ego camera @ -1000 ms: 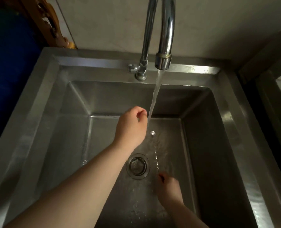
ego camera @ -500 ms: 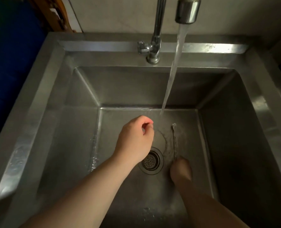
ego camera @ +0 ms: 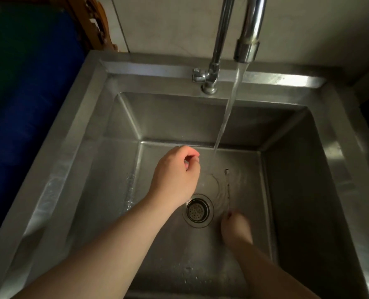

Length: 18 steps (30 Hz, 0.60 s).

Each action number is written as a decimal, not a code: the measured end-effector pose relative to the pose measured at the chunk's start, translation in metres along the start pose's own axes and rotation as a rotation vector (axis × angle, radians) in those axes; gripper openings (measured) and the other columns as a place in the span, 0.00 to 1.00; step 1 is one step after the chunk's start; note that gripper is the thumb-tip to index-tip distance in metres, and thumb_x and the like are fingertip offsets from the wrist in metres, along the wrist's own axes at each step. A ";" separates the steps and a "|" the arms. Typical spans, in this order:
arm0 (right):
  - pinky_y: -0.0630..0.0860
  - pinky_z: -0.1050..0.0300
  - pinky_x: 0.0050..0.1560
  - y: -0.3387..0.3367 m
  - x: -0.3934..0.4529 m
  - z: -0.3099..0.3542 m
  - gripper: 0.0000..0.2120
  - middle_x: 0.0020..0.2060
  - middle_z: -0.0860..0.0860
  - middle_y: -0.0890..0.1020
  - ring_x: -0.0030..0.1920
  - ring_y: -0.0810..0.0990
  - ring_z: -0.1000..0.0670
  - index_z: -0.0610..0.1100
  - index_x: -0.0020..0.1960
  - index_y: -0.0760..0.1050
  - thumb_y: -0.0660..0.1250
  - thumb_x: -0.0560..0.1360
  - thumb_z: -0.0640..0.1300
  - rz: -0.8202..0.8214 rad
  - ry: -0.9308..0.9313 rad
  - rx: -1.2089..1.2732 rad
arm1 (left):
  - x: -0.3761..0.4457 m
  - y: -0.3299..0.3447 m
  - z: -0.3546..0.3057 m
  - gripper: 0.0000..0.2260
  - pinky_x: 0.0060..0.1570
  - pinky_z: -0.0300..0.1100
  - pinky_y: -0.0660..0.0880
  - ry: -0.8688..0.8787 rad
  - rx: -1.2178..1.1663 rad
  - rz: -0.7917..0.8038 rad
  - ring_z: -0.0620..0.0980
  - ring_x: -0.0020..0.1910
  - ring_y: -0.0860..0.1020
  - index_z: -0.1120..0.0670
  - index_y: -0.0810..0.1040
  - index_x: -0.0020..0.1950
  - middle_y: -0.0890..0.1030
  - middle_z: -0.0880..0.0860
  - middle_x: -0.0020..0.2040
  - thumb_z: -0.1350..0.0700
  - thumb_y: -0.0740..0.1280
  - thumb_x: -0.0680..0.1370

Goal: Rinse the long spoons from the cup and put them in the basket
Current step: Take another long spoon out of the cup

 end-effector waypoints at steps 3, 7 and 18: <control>0.73 0.55 0.42 -0.026 -0.035 0.038 0.06 0.42 0.44 0.81 0.47 0.80 0.41 0.43 0.47 0.75 0.60 0.79 0.42 -0.036 -0.144 0.094 | -0.008 -0.024 -0.008 0.06 0.38 0.22 0.66 0.016 0.018 -0.037 0.36 0.37 0.74 0.49 0.81 0.52 0.77 0.40 0.41 0.56 0.66 0.79; 0.75 0.54 0.43 -0.068 -0.100 0.099 0.04 0.39 0.51 0.81 0.42 0.79 0.47 0.44 0.46 0.79 0.66 0.75 0.37 -0.117 -0.400 0.255 | -0.036 -0.079 -0.016 0.05 0.39 0.30 0.67 -0.004 -0.027 -0.179 0.44 0.36 0.75 0.53 0.82 0.50 0.77 0.43 0.40 0.60 0.69 0.77; 0.72 0.62 0.52 -0.054 -0.279 0.233 0.17 0.51 0.53 0.80 0.50 0.78 0.57 0.47 0.61 0.76 0.68 0.73 0.37 0.106 -0.828 0.171 | -0.158 -0.252 -0.032 0.12 0.56 0.42 0.72 0.098 0.180 -0.392 0.50 0.56 0.77 0.56 0.79 0.60 0.80 0.51 0.55 0.54 0.65 0.78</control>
Point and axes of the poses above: each hand's wrist, its own x-axis towards the middle knuckle, its own y-axis out of the palm, z = x × y, the point moved 10 cm from there along x, towards the middle knuckle
